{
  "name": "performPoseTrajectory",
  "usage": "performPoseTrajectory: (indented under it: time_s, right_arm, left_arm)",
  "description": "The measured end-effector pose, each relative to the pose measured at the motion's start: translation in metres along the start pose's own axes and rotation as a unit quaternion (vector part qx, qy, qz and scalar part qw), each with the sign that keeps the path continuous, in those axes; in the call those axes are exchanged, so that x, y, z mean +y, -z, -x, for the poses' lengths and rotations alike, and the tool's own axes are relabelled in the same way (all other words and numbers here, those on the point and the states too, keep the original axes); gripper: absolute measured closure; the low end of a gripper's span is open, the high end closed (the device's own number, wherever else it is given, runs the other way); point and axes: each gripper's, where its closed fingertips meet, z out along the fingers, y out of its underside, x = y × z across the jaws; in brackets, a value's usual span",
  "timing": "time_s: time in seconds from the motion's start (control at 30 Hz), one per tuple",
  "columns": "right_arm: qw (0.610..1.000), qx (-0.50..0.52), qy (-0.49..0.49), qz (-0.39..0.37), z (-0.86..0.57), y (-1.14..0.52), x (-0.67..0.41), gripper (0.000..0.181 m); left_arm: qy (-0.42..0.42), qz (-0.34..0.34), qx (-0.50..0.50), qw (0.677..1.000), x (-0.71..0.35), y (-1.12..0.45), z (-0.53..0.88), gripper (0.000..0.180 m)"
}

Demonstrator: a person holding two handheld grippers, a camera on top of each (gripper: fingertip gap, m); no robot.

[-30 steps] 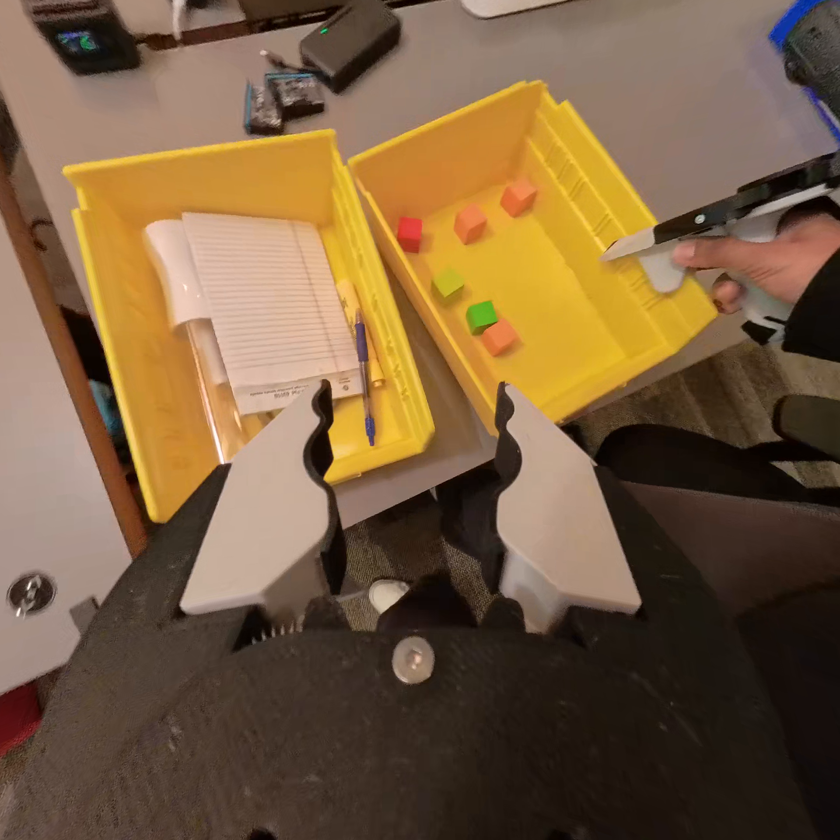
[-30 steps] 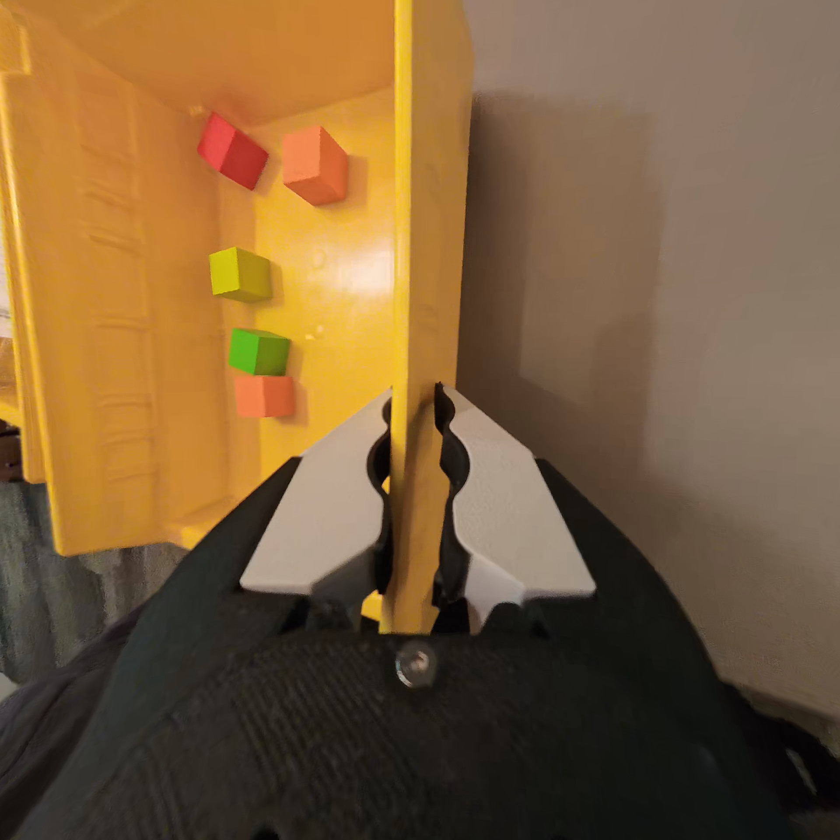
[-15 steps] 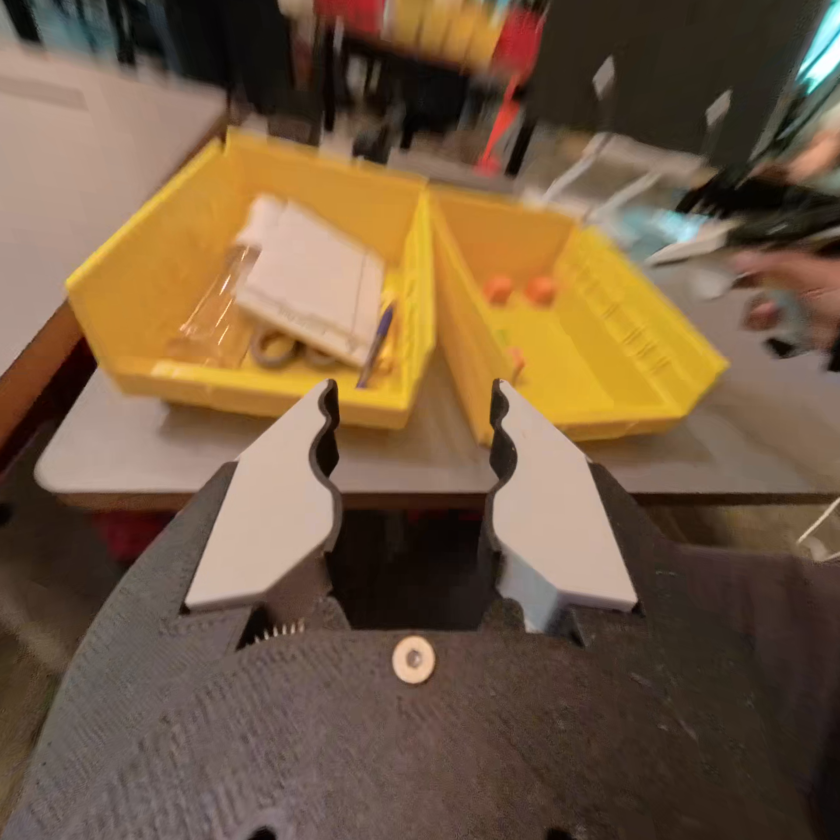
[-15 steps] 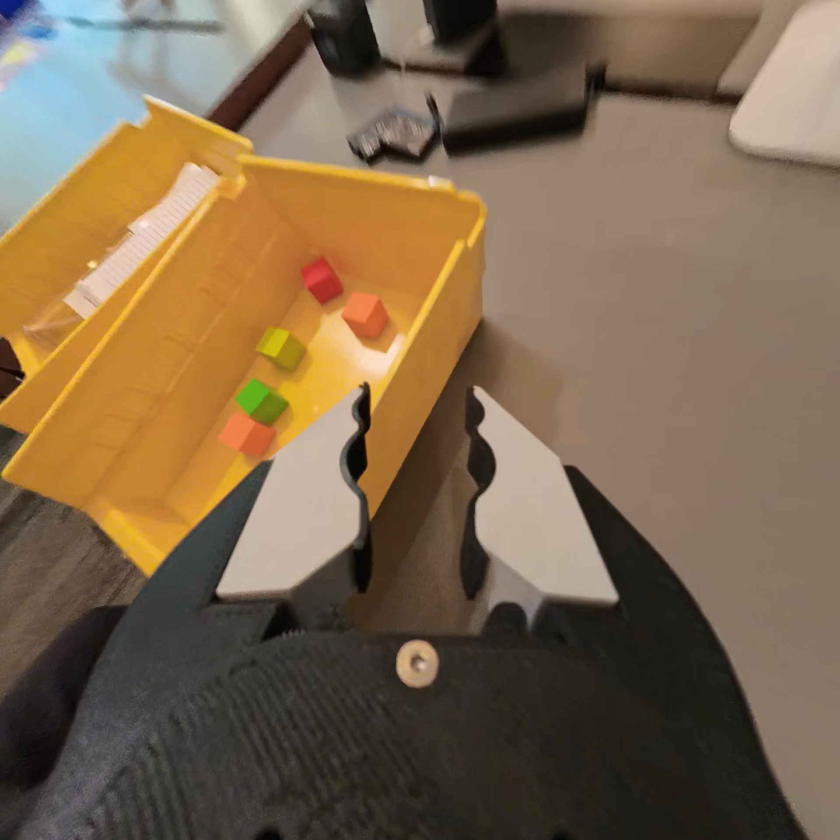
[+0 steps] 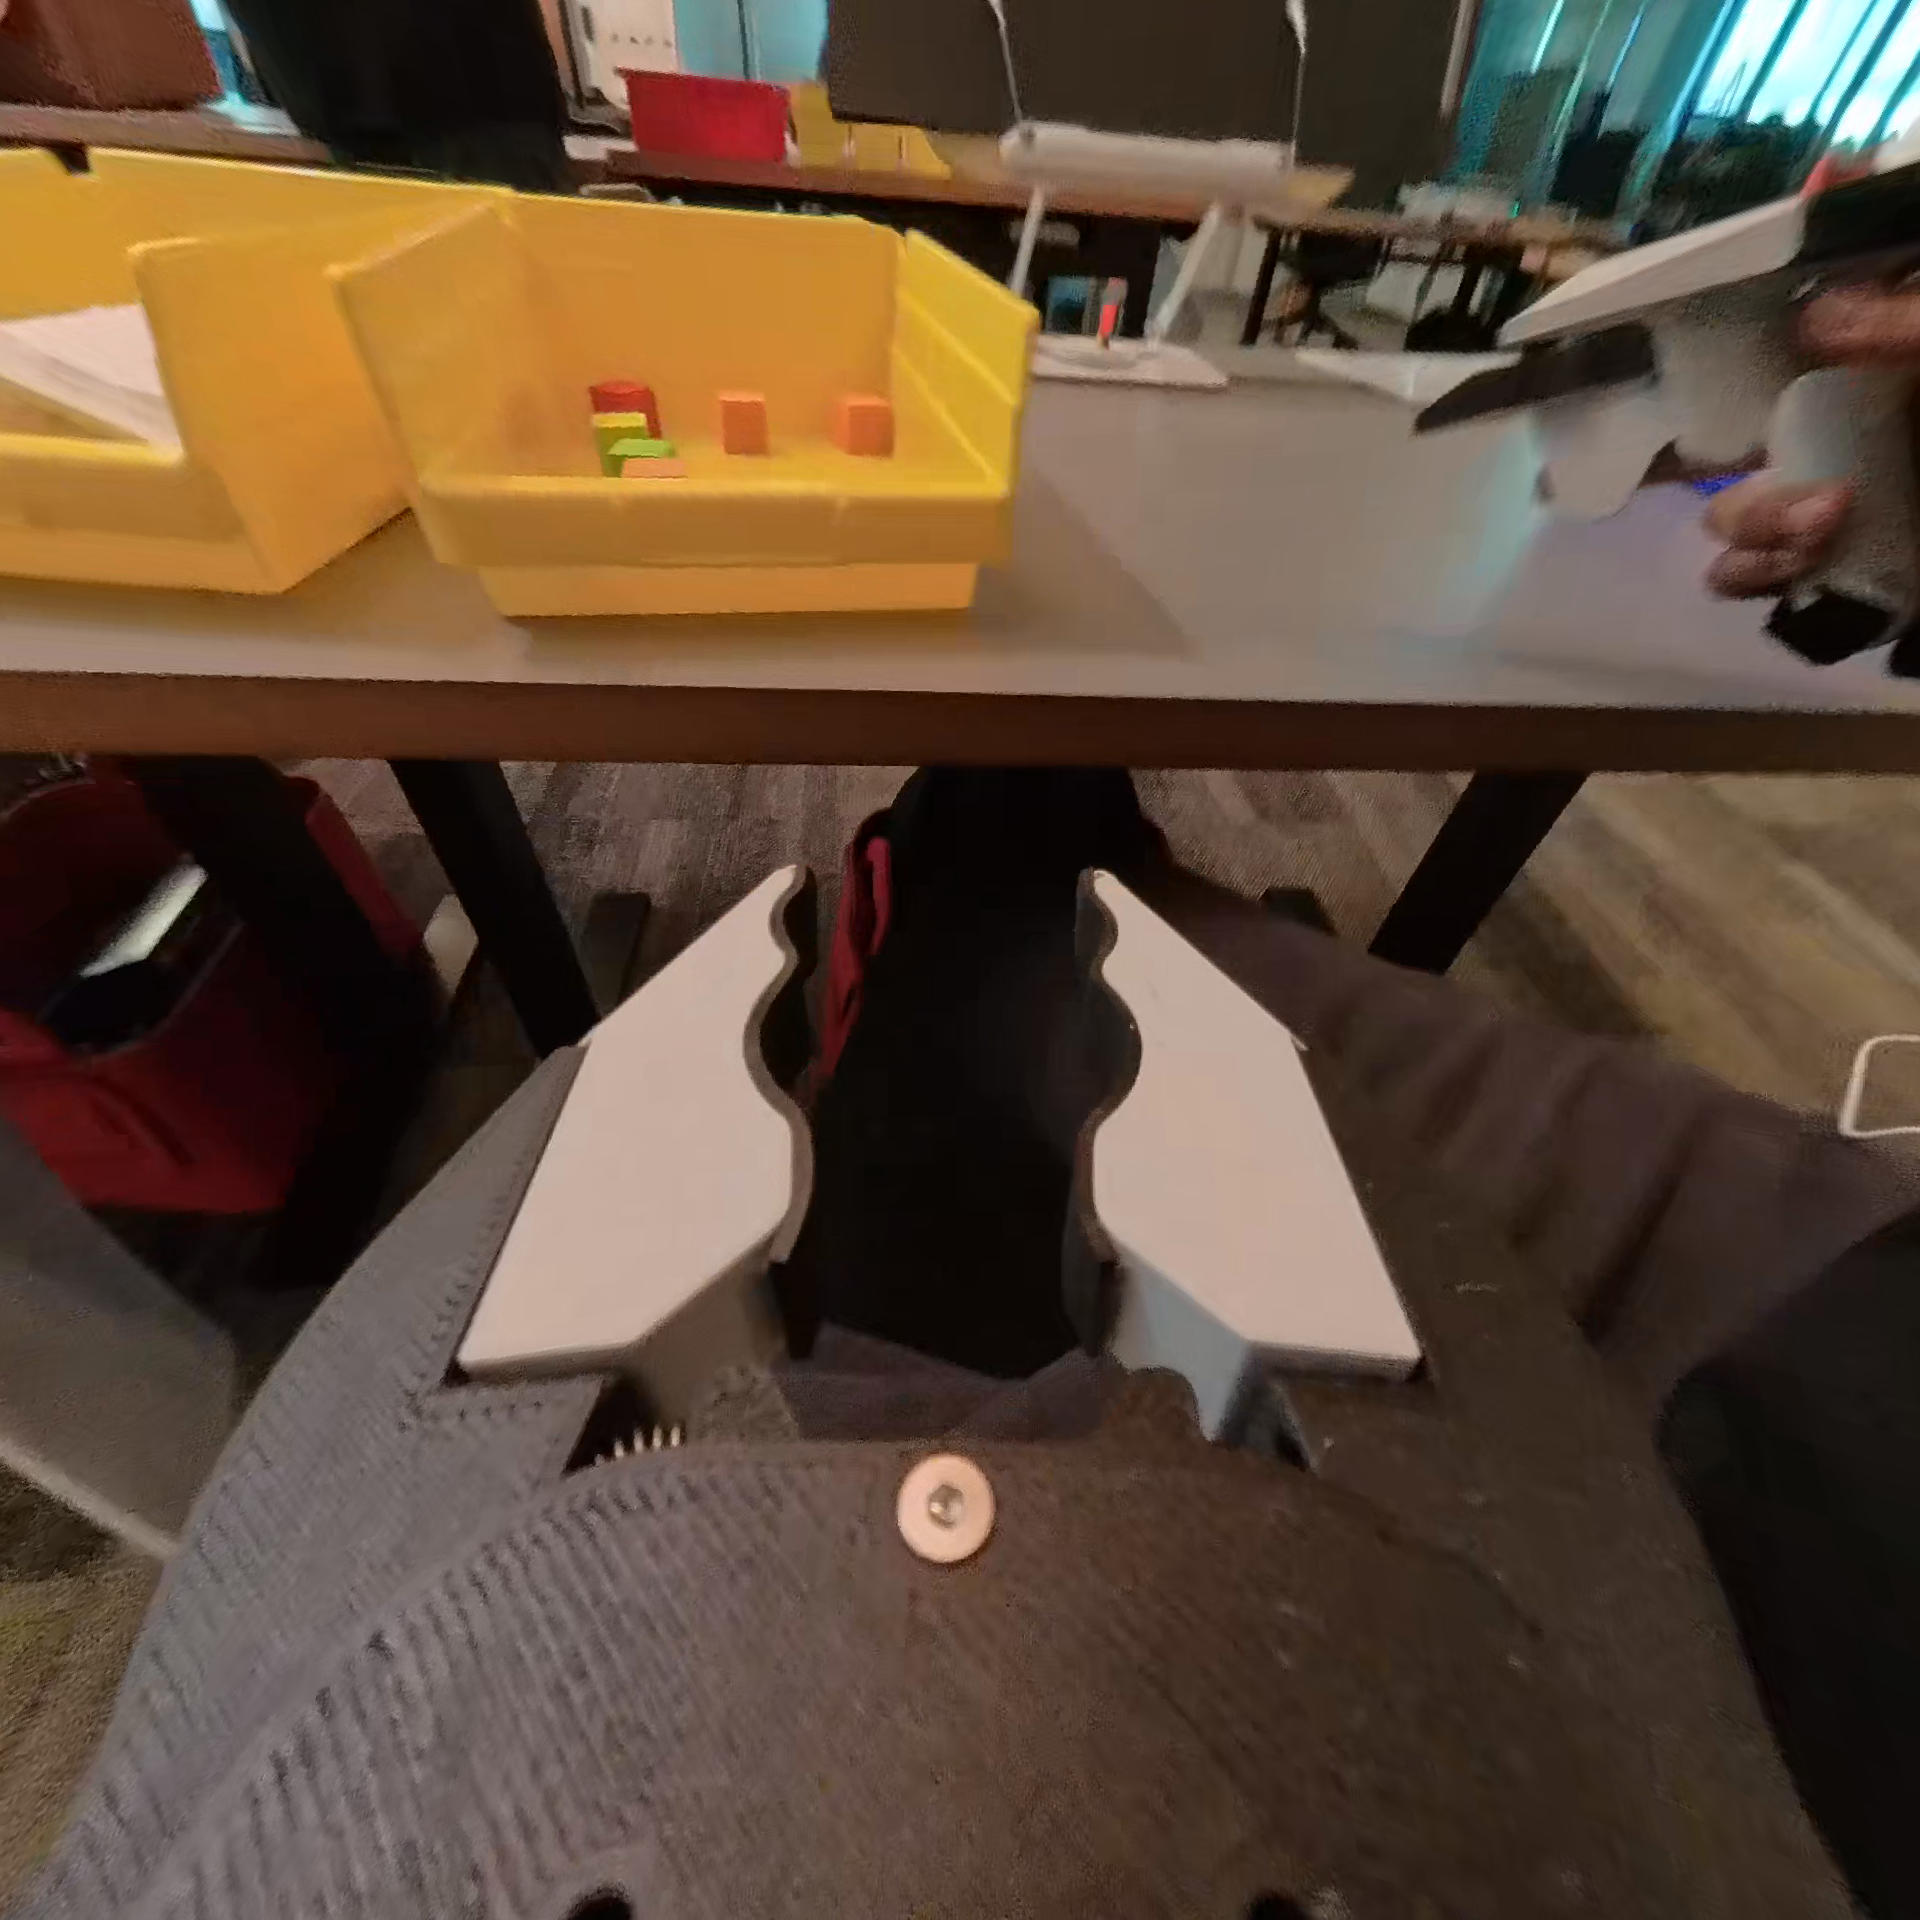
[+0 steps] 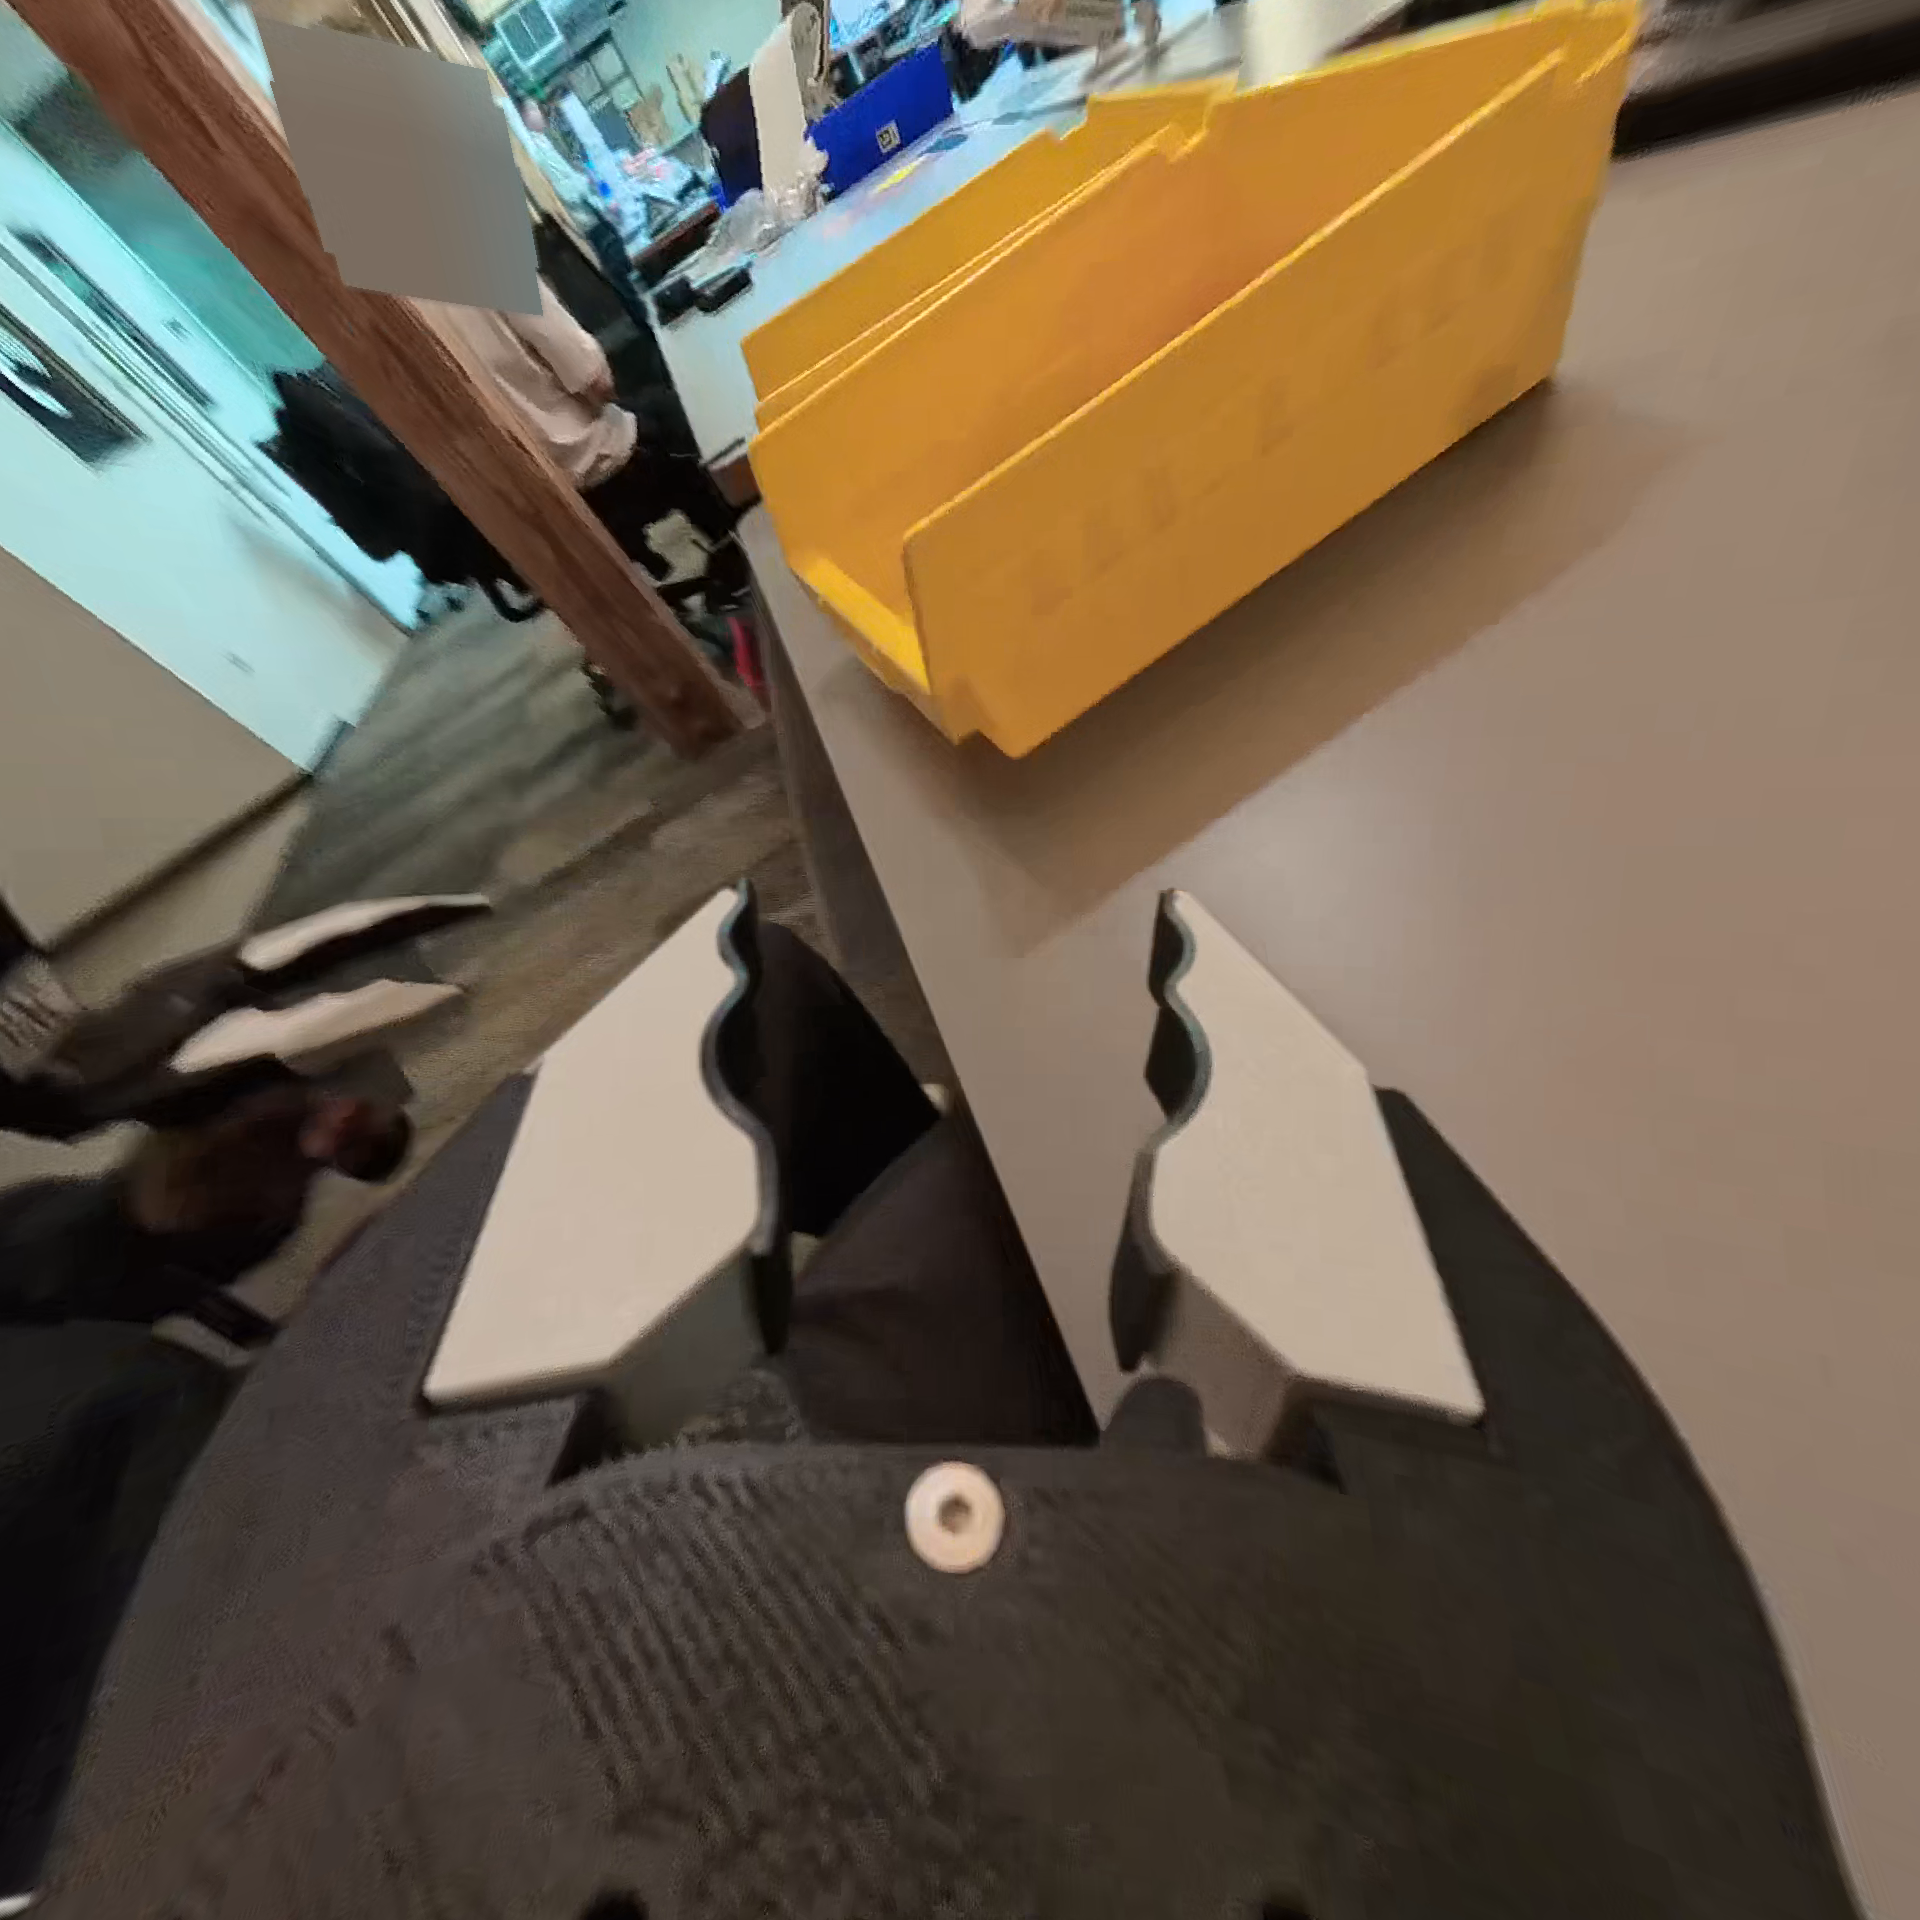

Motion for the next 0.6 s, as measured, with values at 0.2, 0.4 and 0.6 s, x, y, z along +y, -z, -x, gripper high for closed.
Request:
performPoseTrajectory:
  time_s: [0.2, 0.4, 0.6]
  right_arm:
    - [0.985, 0.037, -0.006, -0.168, -0.012, 0.066, 0.004, 0.114]
    - [0.974, 0.054, -0.047, -0.216, -0.034, 0.101, -0.01, 0.115]
    - [0.967, 0.145, 0.001, -0.21, -0.074, 0.101, -0.045, 0.126]
  left_arm:
    - [-0.067, 0.056, -0.026, 0.996, 0.004, -0.043, 0.003, 0.129]
    - [-0.128, 0.034, -0.05, 0.99, -0.068, -0.111, 0.054, 0.129]
    - [-0.136, 0.171, -0.002, 0.976, -0.1, -0.222, 0.082, 0.125]
